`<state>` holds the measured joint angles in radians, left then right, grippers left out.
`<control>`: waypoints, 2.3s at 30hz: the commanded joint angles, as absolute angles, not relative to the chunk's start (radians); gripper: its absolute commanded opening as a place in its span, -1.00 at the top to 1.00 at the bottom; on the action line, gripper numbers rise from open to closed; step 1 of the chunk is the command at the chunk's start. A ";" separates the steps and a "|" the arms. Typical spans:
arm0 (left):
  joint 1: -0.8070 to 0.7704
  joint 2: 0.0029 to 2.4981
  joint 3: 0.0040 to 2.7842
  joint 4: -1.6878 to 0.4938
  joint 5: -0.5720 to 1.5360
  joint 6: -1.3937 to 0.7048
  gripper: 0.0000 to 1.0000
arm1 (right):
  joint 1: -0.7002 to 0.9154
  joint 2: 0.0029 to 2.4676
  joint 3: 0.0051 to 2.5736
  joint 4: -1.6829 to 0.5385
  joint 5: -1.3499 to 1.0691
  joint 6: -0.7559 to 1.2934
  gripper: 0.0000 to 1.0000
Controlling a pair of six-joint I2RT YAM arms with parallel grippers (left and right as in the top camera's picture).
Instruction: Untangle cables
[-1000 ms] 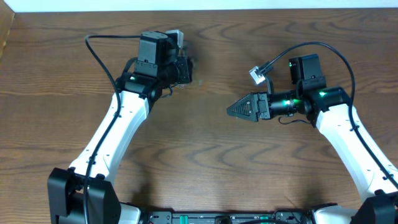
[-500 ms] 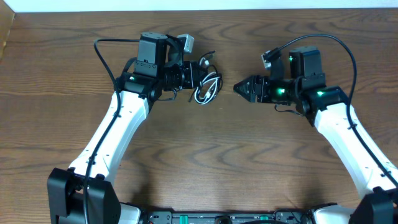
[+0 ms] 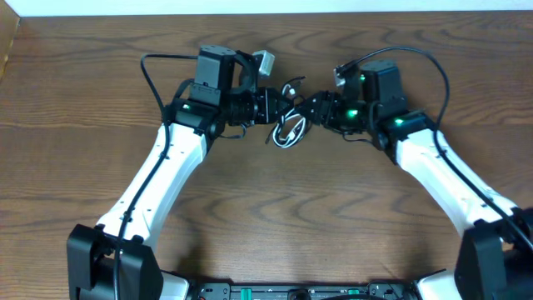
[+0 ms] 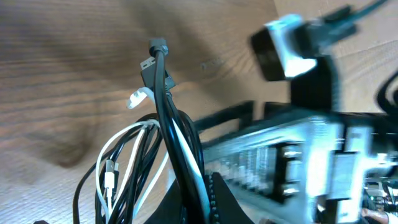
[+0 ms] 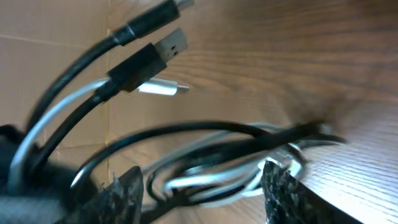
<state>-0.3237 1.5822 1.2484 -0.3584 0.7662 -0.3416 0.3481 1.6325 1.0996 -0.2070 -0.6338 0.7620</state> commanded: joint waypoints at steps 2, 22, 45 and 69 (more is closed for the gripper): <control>-0.350 1.575 1.253 -0.348 0.739 -0.381 0.85 | 0.384 1.691 1.111 -0.170 -0.633 0.859 -0.07; -0.229 1.575 1.253 -0.515 0.461 -0.381 0.85 | 0.169 1.670 1.111 -0.351 -0.567 0.561 0.98; -0.269 1.605 1.246 -0.682 0.471 -0.035 0.03 | -0.083 1.435 1.111 -0.678 -0.583 0.393 -0.10; -0.484 1.887 1.263 -0.683 0.242 0.029 -0.04 | -0.083 1.458 1.111 -0.741 -0.530 0.324 -0.38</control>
<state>-0.4854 1.8744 1.2648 -0.6823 0.3740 0.0174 -0.0795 1.4528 1.1004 -0.7368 -0.5404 0.3470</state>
